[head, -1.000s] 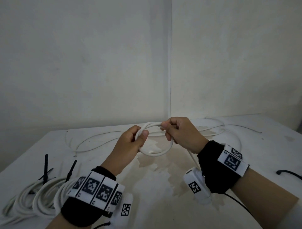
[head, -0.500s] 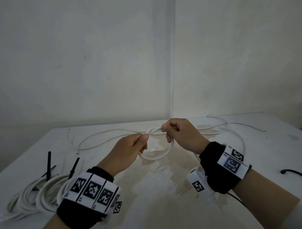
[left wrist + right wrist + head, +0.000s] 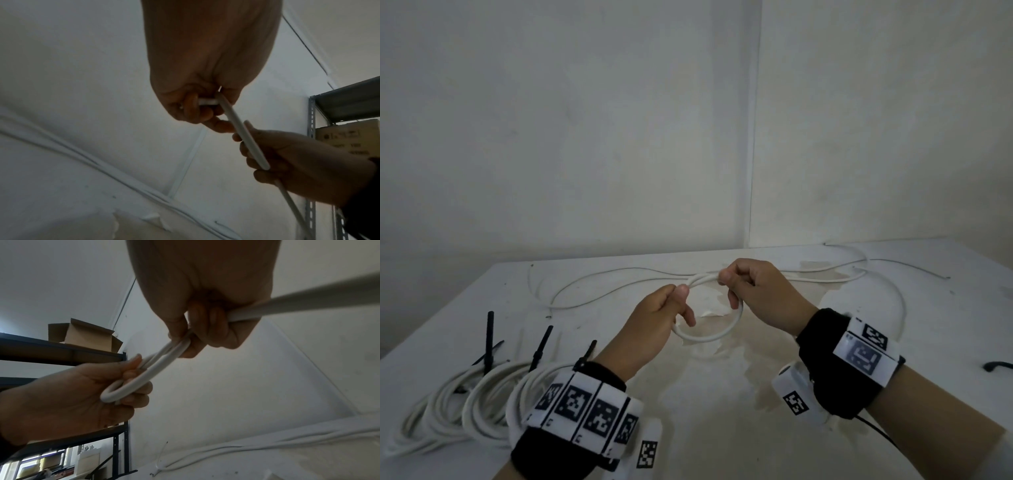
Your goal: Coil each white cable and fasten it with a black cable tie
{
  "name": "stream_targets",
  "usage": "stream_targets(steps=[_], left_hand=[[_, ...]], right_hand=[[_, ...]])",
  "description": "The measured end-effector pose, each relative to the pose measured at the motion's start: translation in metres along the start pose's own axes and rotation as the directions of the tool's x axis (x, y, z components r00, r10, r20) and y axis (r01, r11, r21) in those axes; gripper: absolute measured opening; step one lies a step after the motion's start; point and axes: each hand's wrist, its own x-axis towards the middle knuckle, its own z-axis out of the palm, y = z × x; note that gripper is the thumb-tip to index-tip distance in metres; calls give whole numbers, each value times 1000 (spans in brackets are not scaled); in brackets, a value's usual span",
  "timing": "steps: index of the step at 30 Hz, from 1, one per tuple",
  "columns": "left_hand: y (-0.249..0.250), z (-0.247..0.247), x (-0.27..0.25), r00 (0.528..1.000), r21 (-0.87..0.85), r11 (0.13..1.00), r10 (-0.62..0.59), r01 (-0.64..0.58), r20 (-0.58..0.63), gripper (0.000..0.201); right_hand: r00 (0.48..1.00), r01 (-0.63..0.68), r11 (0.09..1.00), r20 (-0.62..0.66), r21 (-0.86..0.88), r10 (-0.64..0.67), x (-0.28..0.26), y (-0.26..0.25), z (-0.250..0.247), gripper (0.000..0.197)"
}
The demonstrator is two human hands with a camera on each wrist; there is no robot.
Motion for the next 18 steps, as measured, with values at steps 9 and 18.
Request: stream_targets(steps=[9,18], left_hand=[[13,7,1,993,-411,905,-82,109,82,35],[22,-9,5,994,-515,851,-77,104,73,37]], right_hand=[[999,13,999,-49,45,-11,4,0,-6,23],[990,115,978,-57,-173,-127,0,8,-21,18]])
